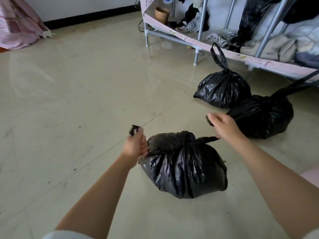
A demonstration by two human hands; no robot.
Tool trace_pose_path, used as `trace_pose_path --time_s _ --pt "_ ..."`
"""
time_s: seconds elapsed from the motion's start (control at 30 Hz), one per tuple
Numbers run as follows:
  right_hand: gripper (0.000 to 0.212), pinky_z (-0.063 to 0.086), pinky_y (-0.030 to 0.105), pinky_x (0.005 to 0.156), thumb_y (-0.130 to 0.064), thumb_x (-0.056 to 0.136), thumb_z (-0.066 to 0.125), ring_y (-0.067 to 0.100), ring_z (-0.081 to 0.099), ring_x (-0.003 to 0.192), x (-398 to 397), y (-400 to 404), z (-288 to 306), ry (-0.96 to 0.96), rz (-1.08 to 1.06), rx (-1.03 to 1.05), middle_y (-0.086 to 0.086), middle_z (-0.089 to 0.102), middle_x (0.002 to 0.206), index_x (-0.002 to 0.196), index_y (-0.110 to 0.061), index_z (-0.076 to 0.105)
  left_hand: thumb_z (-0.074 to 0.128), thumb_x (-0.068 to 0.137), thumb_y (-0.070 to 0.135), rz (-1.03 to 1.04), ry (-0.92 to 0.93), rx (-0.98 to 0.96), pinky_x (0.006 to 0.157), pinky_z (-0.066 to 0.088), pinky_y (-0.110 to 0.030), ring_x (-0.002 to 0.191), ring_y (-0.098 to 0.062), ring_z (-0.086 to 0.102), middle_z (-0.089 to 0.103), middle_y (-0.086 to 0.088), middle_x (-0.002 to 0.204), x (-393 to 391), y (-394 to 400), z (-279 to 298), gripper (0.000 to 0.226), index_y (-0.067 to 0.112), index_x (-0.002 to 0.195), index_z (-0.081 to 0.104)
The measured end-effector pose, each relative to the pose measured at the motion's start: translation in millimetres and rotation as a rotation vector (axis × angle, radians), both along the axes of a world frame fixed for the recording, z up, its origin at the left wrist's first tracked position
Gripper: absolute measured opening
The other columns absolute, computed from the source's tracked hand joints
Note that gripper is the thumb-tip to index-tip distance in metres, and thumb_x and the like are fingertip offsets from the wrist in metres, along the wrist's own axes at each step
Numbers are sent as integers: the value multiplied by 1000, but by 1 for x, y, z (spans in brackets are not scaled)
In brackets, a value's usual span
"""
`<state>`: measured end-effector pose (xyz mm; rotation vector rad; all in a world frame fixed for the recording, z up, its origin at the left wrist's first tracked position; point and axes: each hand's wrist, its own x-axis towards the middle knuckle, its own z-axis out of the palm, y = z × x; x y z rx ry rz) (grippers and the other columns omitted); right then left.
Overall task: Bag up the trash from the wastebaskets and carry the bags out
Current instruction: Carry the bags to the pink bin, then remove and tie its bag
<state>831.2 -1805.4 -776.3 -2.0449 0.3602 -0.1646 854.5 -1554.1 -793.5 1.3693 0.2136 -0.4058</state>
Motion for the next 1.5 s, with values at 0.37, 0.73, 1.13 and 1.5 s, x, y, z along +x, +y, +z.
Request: trace_pose_path --time_s 0.37,0.73,1.13,1.5 --pt "44 25 28 48 -44 81 59 18 42 55 -16 -4 -28 244 242 -497 -2 40 52 55 -13 41 41 91 26 70 -101 758 45 18 -25 43 -18 21 27 2 37 7 21 -33 49 14 47 24" --pt "35 25 23 46 -33 85 57 10 35 49 -14 4 -36 692 627 -752 -1 38 55 59 -12 45 42 92 44 -666 117 649 116 13 -38 144 -18 7 5 3 157 -24 37 -67 73 21 148 1" --pt "17 33 5 32 -23 93 44 -1 50 43 -12 14 -24 609 654 -510 -4 56 61 83 -17 56 30 100 17 -118 -223 220 74 48 -23 68 -12 61 67 5 63 -7 -33 -5 38 2 78 59" --pt "12 47 13 44 -6 89 50 7 58 51 -14 1 -21 658 492 -81 -1 59 65 85 -11 60 59 80 22 -804 -214 934 67 44 -30 87 -22 49 46 -9 101 -3 -36 -2 45 3 116 41"
